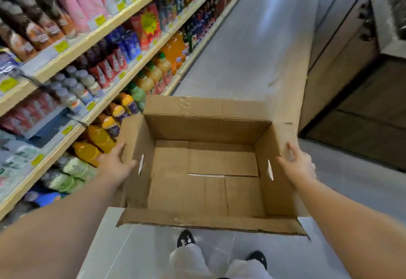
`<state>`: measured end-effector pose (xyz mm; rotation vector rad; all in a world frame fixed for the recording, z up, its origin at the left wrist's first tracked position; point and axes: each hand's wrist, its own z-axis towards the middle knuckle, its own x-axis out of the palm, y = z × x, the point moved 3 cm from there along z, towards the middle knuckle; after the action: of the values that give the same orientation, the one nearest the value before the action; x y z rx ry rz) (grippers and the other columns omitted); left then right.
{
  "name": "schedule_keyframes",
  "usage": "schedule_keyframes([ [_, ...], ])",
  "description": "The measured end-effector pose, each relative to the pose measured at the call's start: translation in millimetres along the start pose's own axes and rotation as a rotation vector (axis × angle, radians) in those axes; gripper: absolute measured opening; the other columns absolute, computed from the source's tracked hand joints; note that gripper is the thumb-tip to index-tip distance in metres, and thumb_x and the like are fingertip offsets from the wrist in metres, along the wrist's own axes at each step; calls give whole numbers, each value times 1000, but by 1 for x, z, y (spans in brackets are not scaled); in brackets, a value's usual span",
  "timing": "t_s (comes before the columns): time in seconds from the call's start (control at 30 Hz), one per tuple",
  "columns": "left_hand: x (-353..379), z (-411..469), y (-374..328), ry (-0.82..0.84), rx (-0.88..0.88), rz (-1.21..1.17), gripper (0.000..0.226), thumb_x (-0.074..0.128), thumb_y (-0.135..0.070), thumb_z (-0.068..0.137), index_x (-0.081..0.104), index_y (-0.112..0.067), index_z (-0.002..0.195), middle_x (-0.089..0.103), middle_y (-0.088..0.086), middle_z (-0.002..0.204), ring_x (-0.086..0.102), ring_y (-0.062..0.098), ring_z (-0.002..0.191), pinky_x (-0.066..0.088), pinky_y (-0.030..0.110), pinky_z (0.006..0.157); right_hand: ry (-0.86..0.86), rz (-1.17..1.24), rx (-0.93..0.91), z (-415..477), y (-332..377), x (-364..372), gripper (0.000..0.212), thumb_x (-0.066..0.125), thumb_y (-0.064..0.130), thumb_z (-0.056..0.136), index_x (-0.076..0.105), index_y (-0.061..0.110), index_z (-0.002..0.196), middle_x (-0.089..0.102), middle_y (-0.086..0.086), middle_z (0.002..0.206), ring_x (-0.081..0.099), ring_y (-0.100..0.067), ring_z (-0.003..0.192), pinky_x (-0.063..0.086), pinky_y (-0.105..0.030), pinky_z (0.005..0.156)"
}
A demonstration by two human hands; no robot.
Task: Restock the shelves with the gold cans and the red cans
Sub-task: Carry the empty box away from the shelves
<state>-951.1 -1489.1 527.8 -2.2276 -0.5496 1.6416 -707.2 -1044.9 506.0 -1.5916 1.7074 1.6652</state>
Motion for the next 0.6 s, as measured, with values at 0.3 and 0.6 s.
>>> schedule_keyframes([
  [0.3,151,-69,-216,192,307,61,74,73,-33,74,40,-30,140,50,22,129,48,38,116,39,43,100,-219,63,345,-3,-220,-143,59,61,43,86,34,46,138,45,-11,133,46,-38,114,42,-50,89],
  [0.6,278,-133,-388,324,566,194,71,69,-32,77,37,-34,141,50,21,132,43,40,121,37,43,102,-345,140,593,-8,-358,-246,63,65,44,81,36,46,137,44,-10,138,44,-39,120,39,-52,99],
])
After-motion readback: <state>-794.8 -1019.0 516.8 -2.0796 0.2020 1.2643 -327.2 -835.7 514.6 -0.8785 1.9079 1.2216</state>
